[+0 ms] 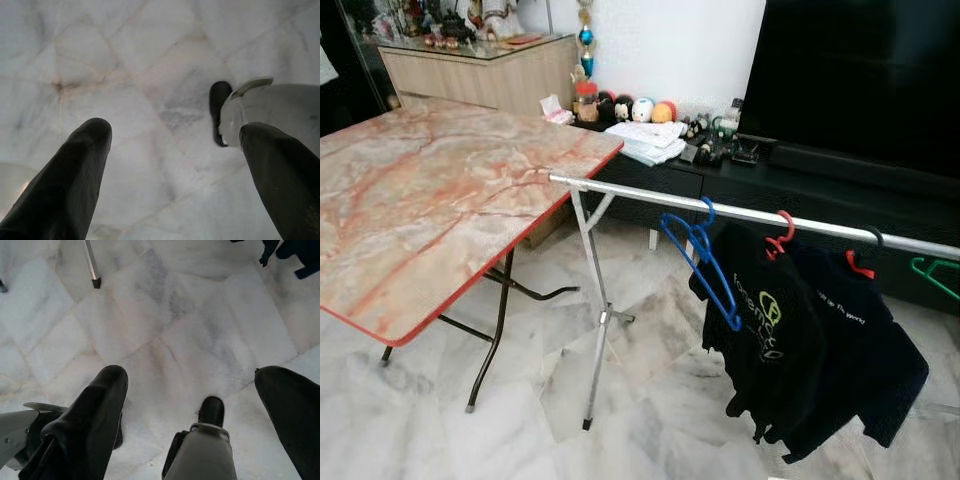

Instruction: Hang hanger

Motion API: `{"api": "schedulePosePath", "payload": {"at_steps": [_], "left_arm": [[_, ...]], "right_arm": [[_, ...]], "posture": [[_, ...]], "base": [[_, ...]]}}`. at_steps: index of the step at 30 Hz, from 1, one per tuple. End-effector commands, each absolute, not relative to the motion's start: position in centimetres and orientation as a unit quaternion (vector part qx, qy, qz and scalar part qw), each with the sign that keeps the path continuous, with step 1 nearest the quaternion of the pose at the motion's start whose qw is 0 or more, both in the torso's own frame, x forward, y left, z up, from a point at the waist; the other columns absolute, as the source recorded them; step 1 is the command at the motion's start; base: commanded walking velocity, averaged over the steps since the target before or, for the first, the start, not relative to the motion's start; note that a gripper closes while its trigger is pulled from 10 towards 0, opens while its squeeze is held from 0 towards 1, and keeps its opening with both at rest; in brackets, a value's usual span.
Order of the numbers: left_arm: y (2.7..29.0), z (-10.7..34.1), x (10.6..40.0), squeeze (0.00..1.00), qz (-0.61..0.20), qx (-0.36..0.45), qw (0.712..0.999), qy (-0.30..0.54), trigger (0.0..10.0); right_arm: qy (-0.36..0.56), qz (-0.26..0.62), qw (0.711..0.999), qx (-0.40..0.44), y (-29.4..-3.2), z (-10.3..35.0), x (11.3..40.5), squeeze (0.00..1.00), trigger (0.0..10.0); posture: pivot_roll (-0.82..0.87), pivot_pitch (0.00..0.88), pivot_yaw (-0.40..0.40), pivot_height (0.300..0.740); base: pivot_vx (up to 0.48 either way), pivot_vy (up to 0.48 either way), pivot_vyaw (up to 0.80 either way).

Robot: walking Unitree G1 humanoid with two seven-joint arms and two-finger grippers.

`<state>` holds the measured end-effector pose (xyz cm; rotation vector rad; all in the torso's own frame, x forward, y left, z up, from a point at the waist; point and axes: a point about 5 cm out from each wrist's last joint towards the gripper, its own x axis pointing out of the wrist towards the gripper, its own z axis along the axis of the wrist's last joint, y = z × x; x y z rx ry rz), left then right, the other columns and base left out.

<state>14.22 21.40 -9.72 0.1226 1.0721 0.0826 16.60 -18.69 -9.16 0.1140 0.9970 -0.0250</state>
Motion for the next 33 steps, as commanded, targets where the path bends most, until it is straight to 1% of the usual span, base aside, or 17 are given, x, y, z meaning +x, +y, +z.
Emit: {"api": "schedulePosePath", "payload": {"at_steps": [1,9,11,29,33], "left_arm": [[21.05,-9.85,14.09,0.0,0.039,0.051,0.856,0.514,10.0],[21.03,-9.83,14.14,0.0,0.038,0.051,0.856,0.513,10.0],[21.04,-9.78,14.25,0.0,0.032,0.06,0.857,0.511,10.0],[20.97,-9.78,14.26,0.0,0.037,0.044,0.859,0.508,10.0],[20.94,-9.79,14.25,0.0,0.037,0.042,0.859,0.508,10.0]], "right_arm": [[0.48,-0.024,0.875,0.053,-19.41,-9.22,16.24,0.0,10.0],[0.48,-0.025,0.875,0.054,-19.41,-9.21,16.27,0.0,10.0],[0.48,-0.025,0.875,0.054,-19.4,-9.19,16.3,0.0,10.0],[0.479,-0.025,0.876,0.055,-19.39,-9.17,16.35,0.0,10.0],[0.478,-0.024,0.876,0.056,-19.4,-9.17,16.34,0.0,10.0]], "posture": [[0.09,0.0,0.036,0.74],[0.09,0.0,0.033,0.74],[0.1,0.0,0.032,0.74],[0.1,0.0,0.026,0.74],[0.1,0.0,0.025,0.74]], "base": [[0.0,0.0,0.0],[0.0,0.439,0.0],[0.0,0.0,0.0],[0.0,0.0,0.0],[0.321,0.0,0.0]]}}
